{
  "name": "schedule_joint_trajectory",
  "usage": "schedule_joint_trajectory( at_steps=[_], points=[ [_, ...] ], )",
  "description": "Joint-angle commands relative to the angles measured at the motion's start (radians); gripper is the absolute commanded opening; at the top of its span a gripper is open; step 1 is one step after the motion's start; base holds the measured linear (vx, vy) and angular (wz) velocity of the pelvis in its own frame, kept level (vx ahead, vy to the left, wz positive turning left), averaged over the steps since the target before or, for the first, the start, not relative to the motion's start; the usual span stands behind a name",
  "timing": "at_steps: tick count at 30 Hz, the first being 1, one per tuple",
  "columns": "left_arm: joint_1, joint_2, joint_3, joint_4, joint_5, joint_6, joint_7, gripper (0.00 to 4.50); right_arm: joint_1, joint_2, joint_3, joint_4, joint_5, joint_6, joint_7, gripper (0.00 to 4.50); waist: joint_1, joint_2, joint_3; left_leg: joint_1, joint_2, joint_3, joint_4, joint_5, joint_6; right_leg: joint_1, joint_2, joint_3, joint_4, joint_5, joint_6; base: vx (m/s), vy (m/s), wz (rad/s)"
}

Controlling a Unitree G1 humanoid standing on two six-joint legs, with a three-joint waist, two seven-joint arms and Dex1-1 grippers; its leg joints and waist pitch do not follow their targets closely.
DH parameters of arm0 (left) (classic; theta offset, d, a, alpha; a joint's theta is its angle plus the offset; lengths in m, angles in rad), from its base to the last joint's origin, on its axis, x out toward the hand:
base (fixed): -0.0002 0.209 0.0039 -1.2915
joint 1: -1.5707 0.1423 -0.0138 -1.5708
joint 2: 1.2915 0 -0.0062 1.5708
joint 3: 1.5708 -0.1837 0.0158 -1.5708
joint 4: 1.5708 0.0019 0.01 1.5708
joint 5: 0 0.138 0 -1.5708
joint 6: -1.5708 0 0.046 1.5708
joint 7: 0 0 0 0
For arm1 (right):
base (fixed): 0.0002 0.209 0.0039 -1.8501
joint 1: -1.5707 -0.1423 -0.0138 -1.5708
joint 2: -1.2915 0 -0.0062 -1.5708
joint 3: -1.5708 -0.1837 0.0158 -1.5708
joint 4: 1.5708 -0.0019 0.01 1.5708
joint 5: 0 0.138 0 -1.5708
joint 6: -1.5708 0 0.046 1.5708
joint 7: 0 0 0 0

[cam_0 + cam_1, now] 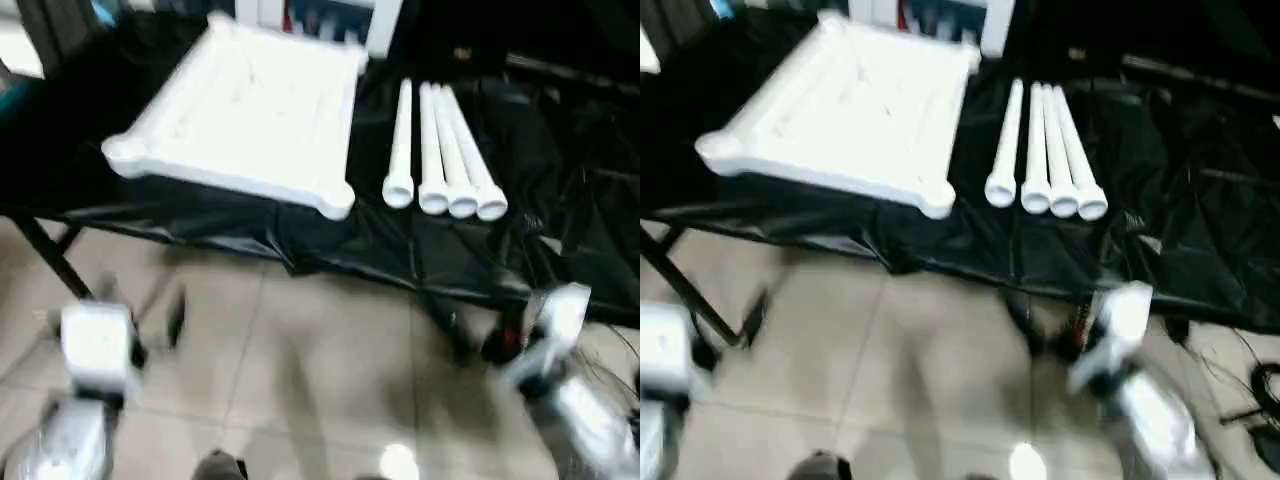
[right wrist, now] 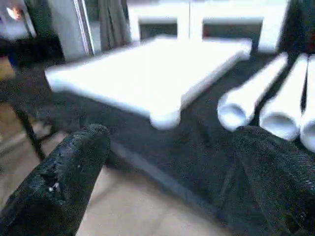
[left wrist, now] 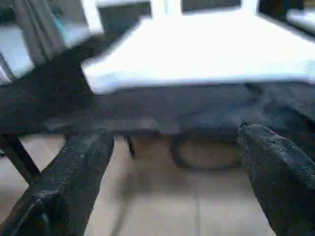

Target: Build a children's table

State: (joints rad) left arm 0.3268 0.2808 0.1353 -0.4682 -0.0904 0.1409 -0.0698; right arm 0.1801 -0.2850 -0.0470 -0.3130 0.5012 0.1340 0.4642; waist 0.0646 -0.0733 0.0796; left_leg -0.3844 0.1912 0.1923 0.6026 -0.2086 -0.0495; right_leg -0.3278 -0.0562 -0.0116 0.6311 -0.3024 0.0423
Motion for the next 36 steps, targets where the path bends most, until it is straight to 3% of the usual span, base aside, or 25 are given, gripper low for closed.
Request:
schedule_joint_trajectory(
  at_steps=[1,2,4,5,6,7,8,9,10,11,13,18,19,20,21,22,23,24,25,27,29,32,33,35,36],
  points=[
    [-0.027,-0.011,0.025,-0.022,-0.012,0.051,0.036,4.50,-0.035,-0.009,-0.032,0.036,-0.004,0.051,-0.035,4.50,0.016,0.050,-0.048,0.034,0.042,-0.046,-0.076,-0.080,-0.035,0.003,-0.060,0.024,-0.051,0.388,-0.058,0.000,0.000,0.00],
    [-0.062,-0.011,0.033,-0.011,-0.018,0.060,0.042,4.50,-0.077,-0.004,-0.029,0.091,-0.070,0.014,-0.052,4.50,0.015,0.044,-0.057,0.035,0.040,-0.044,-0.070,-0.085,-0.043,0.007,-0.059,0.023,-0.055,0.390,-0.055,0.000,0.000,0.00],
    [-0.087,-0.011,0.035,-0.003,-0.011,0.061,0.048,4.50,-0.102,-0.004,-0.027,0.124,-0.109,-0.015,-0.057,4.50,0.020,0.044,-0.053,0.037,0.041,-0.046,-0.082,-0.169,-0.075,0.000,-0.062,0.023,-0.065,0.250,-0.069,-0.057,0.010,-0.01],
    [-0.136,-0.012,0.041,0.003,0.005,0.073,0.066,4.50,-0.144,-0.009,-0.025,0.168,-0.152,-0.041,-0.068,4.50,0.024,0.037,-0.055,0.033,0.042,-0.044,-0.084,-0.191,-0.076,0.002,-0.065,0.026,-0.066,0.187,-0.078,-0.062,0.009,-0.01],
    [-0.149,-0.012,0.042,0.004,0.010,0.076,0.071,4.50,-0.153,-0.011,-0.025,0.177,-0.159,-0.044,-0.070,4.50,0.029,0.030,-0.059,0.033,0.040,-0.041,-0.082,-0.173,-0.068,0.002,-0.067,0.029,-0.068,0.151,-0.088,0.000,0.000,0.00],
    [-0.207,-0.030,0.057,0.016,-0.014,0.115,0.105,4.50,-0.190,-0.005,-0.040,0.199,-0.126,-0.010,-0.088,4.50,0.033,0.035,-0.063,0.034,0.041,-0.041,-0.080,-0.151,-0.059,0.004,-0.068,0.029,-0.067,0.163,-0.091,0.000,0.000,0.00],
    [-0.207,-0.030,0.057,0.016,-0.014,0.115,0.105,4.50,-0.190,-0.005,-0.040,0.199,-0.126,-0.010,-0.088,4.50,0.029,0.003,-0.062,0.035,0.042,-0.032,-0.077,-0.139,-0.047,0.003,-0.064,0.031,-0.071,0.170,-0.092,0.000,0.000,0.00],
    [-0.253,-0.023,0.055,0.050,-0.033,0.128,0.090,4.50,-0.221,0.010,-0.046,0.217,-0.094,0.025,-0.106,4.50,0.041,0.027,-0.066,0.034,0.038,-0.035,-0.077,-0.096,-0.030,-0.002,-0.065,0.031,-0.064,0.199,-0.094,0.000,0.000,0.00],
    [-0.300,-0.024,0.029,0.126,-0.045,0.109,0.053,4.50,-0.257,0.037,-0.053,0.249,-0.061,0.060,-0.135,4.50,0.029,-0.013,-0.064,0.032,0.038,-0.028,-0.076,-0.101,-0.020,-0.003,-0.059,0.032,-0.070,0.173,-0.090,0.000,0.000,0.00],
    [-0.361,-0.051,0.013,0.258,-0.053,0.046,0.027,4.50,-0.296,0.069,-0.037,0.288,-0.075,0.064,-0.168,4.50,0.035,-0.002,-0.062,0.036,0.035,-0.028,-0.080,-0.119,-0.020,-0.012,-0.063,0.033,-0.073,0.085,-0.087,0.000,0.000,0.00],
    [-0.379,-0.070,0.010,0.288,-0.058,0.045,0.028,4.50,-0.308,0.071,-0.038,0.303,-0.079,0.064,-0.172,4.50,0.030,0.011,-0.070,0.040,0.043,-0.031,-0.082,-0.131,-0.046,-0.013,-0.069,0.034,-0.070,0.044,-0.088,-0.027,-0.009,0.00],
    [-0.475,-0.068,-0.067,0.392,-0.033,0.018,-0.062,4.50,-0.346,0.105,-0.054,0.370,-0.167,0.036,-0.262,4.50,0.013,0.010,-0.083,0.036,0.041,-0.032,-0.082,-0.134,-0.094,-0.012,-0.060,0.027,-0.063,0.152,-0.075,0.000,0.000,0.00],
    [-0.484,-0.062,-0.068,0.390,-0.031,0.029,-0.065,4.50,-0.342,0.111,-0.059,0.366,-0.167,0.040,-0.275,4.50,0.013,0.006,-0.081,0.038,0.041,-0.032,-0.085,-0.180,-0.096,-0.009,-0.062,0.026,-0.065,0.111,-0.072,0.000,0.000,0.00],
    [-0.495,-0.058,-0.064,0.386,-0.038,0.048,-0.070,4.50,-0.335,0.120,-0.061,0.357,-0.156,0.043,-0.277,4.50,0.011,0.001,-0.076,0.041,0.044,-0.033,-0.093,-0.297,-0.094,-0.001,-0.065,0.024,-0.078,-0.035,-0.072,0.000,0.000,0.00],
    [-0.516,-0.043,-0.057,0.385,-0.050,0.082,-0.075,4.50,-0.319,0.143,-0.062,0.337,-0.127,0.055,-0.275,4.50,0.008,0.004,-0.071,0.056,0.041,-0.029,-0.098,-0.431,-0.086,0.000,-0.060,0.019,-0.099,-0.222,-0.079,0.000,0.000,0.00],
    [-0.517,-0.040,-0.057,0.386,-0.049,0.079,-0.076,4.50,-0.317,0.146,-0.059,0.338,-0.129,0.055,-0.276,4.50,0.005,0.007,-0.067,0.070,0.041,-0.028,-0.099,-0.500,-0.081,0.001,-0.056,0.014,-0.113,-0.316,-0.091,0.000,0.000,0.00],
    [-0.521,-0.031,-0.056,0.395,-0.042,0.062,-0.080,4.50,-0.311,0.158,-0.048,0.343,-0.136,0.054,-0.283,4.50,0.000,0.000,-0.062,0.065,0.033,-0.025,-0.097,-0.523,-0.063,0.017,-0.057,0.012,-0.137,-0.432,-0.094,0.000,0.000,0.00],
    [-0.520,-0.019,-0.062,0.404,-0.022,0.043,-0.085,4.50,-0.301,0.164,-0.028,0.349,-0.148,0.050,-0.279,4.50,-0.003,0.005,-0.057,0.086,0.030,-0.022,-0.097,-0.560,-0.053,0.019,-0.056,0.005,-0.160,-0.538,-0.088,0.000,0.000,0.00],
    [-0.520,-0.019,-0.062,0.404,-0.022,0.043,-0.085,4.50,-0.301,0.164,-0.028,0.349,-0.148,0.050,-0.279,4.50,-0.003,0.003,-0.059,0.086,0.029,-0.022,-0.099,-0.551,-0.047,0.030,-0.058,0.005,-0.165,-0.551,-0.085,0.075,0.020,-0.08],
    [-0.510,-0.023,-0.052,0.409,-0.007,0.034,-0.067,4.50,-0.284,0.163,-0.001,0.349,-0.173,0.048,-0.273,4.50,-0.007,0.017,-0.069,0.094,0.032,-0.027,-0.117,-0.505,-0.025,0.063,-0.049,-0.006,-0.165,-0.441,-0.103,0.085,0.026,-0.08],
    [-0.497,-0.022,-0.050,0.390,0.010,0.058,-0.043,4.50,-0.290,0.165,-0.009,0.351,-0.170,0.041,-0.259,4.50,-0.010,0.019,-0.079,0.109,0.041,-0.035,-0.128,-0.456,0.008,0.070,-0.041,-0.015,-0.145,-0.280,-0.137,0.106,0.030,-0.04],
    [-0.485,-0.027,-0.056,0.363,0.021,0.076,-0.024,4.50,-0.316,0.161,-0.038,0.386,-0.172,0.038,-0.267,4.50,-0.016,0.017,-0.090,0.113,0.037,-0.034,-0.120,-0.313,0.081,0.083,-0.037,-0.020,-0.119,-0.054,-0.151,0.138,-0.001,-0.01],
    [-0.485,-0.031,-0.059,0.359,0.021,0.081,-0.021,4.50,-0.331,0.158,-0.048,0.400,-0.169,0.035,-0.269,4.50,-0.002,0.013,-0.102,0.092,0.006,-0.019,-0.093,-0.170,0.139,0.117,-0.027,-0.012,-0.110,0.133,-0.108,0.150,-0.022,0.05],
    [-0.490,-0.028,-0.075,0.361,0.035,0.078,-0.032,4.50,-0.371,0.160,-0.067,0.425,-0.152,0.038,-0.276,4.50,0.011,0.013,-0.106,0.090,-0.011,-0.021,-0.079,-0.099,0.161,0.132,-0.004,-0.007,-0.094,0.268,-0.045,0.151,-0.031,0.12],
    [-0.494,-0.028,-0.076,0.365,0.038,0.076,-0.034,4.50,-0.382,0.163,-0.068,0.431,-0.150,0.038,-0.277,4.50,0.012,0.013,-0.108,0.099,-0.015,-0.032,-0.070,-0.047,0.183,0.135,0.017,-0.013,-0.074,0.356,0.020,0.161,-0.037,0.14]
  ],
)
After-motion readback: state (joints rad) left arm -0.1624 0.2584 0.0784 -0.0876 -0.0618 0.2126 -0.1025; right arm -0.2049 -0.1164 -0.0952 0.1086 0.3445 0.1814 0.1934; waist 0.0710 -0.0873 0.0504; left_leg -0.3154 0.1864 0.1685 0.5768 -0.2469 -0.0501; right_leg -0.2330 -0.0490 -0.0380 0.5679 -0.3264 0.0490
